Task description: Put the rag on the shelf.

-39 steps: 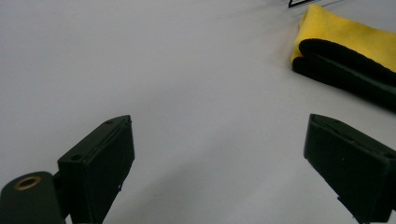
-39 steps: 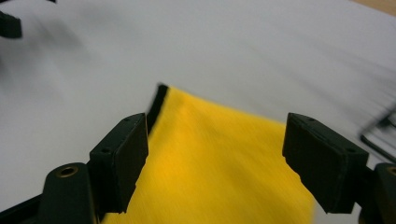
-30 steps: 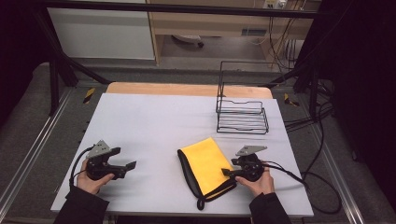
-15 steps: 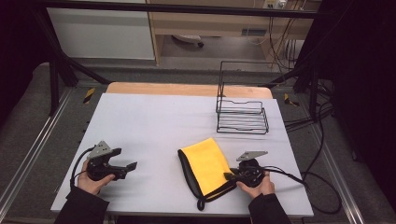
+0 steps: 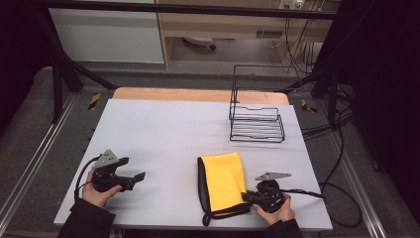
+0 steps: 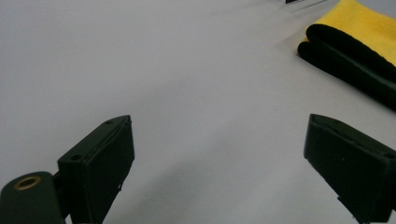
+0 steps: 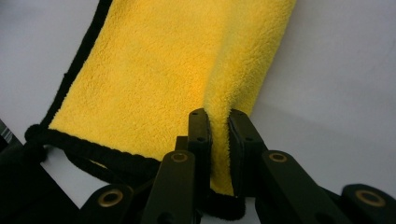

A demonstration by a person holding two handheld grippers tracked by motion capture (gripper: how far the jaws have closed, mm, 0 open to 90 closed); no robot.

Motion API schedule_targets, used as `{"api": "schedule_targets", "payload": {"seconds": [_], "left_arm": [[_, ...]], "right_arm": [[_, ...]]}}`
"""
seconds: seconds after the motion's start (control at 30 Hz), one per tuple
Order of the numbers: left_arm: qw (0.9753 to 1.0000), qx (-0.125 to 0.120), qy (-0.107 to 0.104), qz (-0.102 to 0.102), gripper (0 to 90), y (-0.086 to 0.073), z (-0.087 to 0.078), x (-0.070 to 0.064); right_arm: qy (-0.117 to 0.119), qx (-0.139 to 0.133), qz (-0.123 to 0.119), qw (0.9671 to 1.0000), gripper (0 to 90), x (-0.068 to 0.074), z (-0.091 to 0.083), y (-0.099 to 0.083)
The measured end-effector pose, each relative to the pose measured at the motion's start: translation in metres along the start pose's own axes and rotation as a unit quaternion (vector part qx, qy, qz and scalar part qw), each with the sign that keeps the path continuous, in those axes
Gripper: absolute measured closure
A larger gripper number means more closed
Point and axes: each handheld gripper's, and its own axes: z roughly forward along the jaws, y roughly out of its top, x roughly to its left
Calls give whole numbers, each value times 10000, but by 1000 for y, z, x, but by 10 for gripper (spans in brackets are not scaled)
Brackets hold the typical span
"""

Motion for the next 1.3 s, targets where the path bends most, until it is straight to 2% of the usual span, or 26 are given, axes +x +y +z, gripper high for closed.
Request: {"api": "schedule_targets", "payload": {"seconds": [0.1, 0.17, 0.2, 0.23, 0.27, 0.3, 0.33, 0.37, 0.4, 0.47, 0.5, 0.53, 0.57, 0.63, 0.67, 0.83, 0.87, 0.93, 1.03, 1.13, 1.17, 1.23, 1.27, 1.3], "left_arm": [[10000, 8, 1, 22, 84, 0, 0, -1], [10000, 7, 5, 4, 77, 1, 0, -1], [10000, 13, 4, -3, 77, 1, 0, -1], [10000, 23, -5, -10, 74, 1, 0, -1], [10000, 28, -6, -16, 72, 1, 1, -1], [10000, 55, -8, -9, 70, 1, 1, -1], [10000, 61, -9, -19, 67, 1, 2, -1], [10000, 65, -9, -10, 65, 1, 3, -2], [10000, 51, -12, -31, 65, 1, 3, -2], [10000, 72, -6, -12, 65, 2, 4, -2], [10000, 77, -9, -9, 65, 2, 5, -3], [10000, 93, -6, 5, 65, 2, 5, -3], [9999, 103, 4, 8, 64, 2, 5, -3], [10000, 86, 14, -5, 64, 2, 5, -3], [10000, 81, 17, -12, 64, 2, 5, -2], [10000, 81, 5, -6, 65, 3, 6, -2], [10000, 95, -2, -2, 65, 3, 6, -2], [9999, 114, -11, -2, 65, 3, 7, -3], [9999, 138, -20, 42, 64, 3, 7, -5], [9999, 107, -29, 23, 62, 3, 8, -6], [9999, 113, -29, 18, 59, 4, 8, -6], [9999, 114, -35, 18, 57, 4, 8, -7], [9999, 123, -38, 1, 54, 4, 8, -7], [9999, 143, -16, -29, 53, 5, 9, -8]], "right_arm": [[-26, -38, -9, 10000, 789, 0, 0, -2], [-47, -88, -131, 9999, 705, -1, -1, -1], [-47, -88, -131, 9999, 705, -1, -1, -1], [-112, -251, -377, 9989, 604, -4, -2, 1], [-149, -379, -514, 9978, 546, -6, -3, 3], [-149, -379, -514, 9978, 546, -6, -3, 3], [-174, -635, -766, 9949, 469, -13, -5, 10], [-169, -741, -884, 9932, 442, -16, -6, 16], [-169, -741, -884, 9932, 442, -16, -6, 16], [-247, -908, -979, 9907, 400, -24, -4, 29], [-211, -968, -949, 9905, 407, -34, 4, 44], [-211, -968, -949, 9905, 407, -34, 4, 44], [-191, -948, -905, 9912, 418, -38, 11, 52], [-92, -951, -783, 9923, 446, -47, 26, 66], [26, -874, -661, 9940, 474, -53, 41, 76], [1, -601, -675, 9959, 540, -59, 60, 82], [16, -554, -674, 9962, 574, -60, 61, 81], [190, -528, -602, 9966, 706, -58, 61, 80], [221, -527, -540, 9969, 817, -56, 60, 78], [50, -528, -426, 9977, 837, -54, 56, 77], [-103, -560, -407, 9976, 836, -53, 52, 76], [-166, -553, -434, 9974, 833, -53, 51, 75], [-189, -557, -430, 9973, 821, -53, 50, 74], [-236, -647, -493, 9964, 737, -52, 49, 73]]}}
